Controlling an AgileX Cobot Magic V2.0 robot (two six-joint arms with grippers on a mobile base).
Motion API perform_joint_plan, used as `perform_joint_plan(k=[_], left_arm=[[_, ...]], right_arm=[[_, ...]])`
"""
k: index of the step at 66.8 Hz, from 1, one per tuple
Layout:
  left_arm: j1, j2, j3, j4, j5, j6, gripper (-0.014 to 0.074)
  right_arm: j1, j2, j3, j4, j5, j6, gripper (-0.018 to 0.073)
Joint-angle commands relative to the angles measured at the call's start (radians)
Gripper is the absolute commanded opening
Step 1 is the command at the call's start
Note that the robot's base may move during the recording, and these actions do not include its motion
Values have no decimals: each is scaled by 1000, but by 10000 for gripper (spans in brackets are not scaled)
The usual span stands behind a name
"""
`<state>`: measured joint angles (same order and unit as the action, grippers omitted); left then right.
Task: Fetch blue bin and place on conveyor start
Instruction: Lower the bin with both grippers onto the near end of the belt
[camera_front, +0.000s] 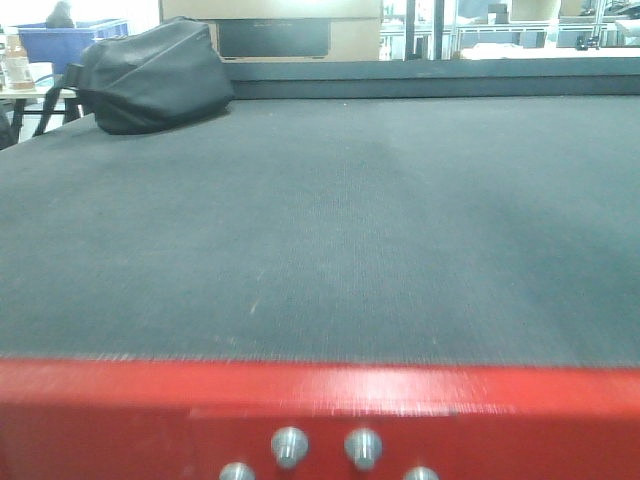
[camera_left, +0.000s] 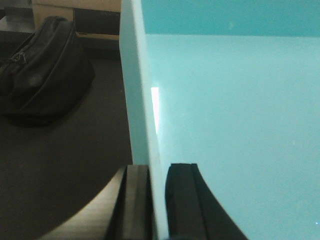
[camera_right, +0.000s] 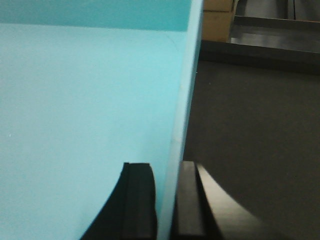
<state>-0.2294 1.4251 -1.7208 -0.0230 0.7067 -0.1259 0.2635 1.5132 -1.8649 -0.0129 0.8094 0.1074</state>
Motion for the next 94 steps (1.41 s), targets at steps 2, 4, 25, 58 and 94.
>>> perform_joint_plan(k=[2, 4, 25, 58, 94], left_arm=[[4, -12, -7, 10, -50, 9, -111], [4, -12, -7, 10, -50, 9, -111], [4, -12, -7, 10, -50, 9, -111], [4, -12, -7, 10, -50, 9, -111], [5, -12, -2, 8, 156, 9, -111]], right_arm=[[-6, -19, -8, -24, -34, -16, -151], [-6, -19, -8, -24, -34, -16, -151], [-6, -19, -8, -24, -34, -16, -151], [-6, -19, -8, -16, -34, -16, -151], [-6, -18, -3, 2, 183, -16, -151]])
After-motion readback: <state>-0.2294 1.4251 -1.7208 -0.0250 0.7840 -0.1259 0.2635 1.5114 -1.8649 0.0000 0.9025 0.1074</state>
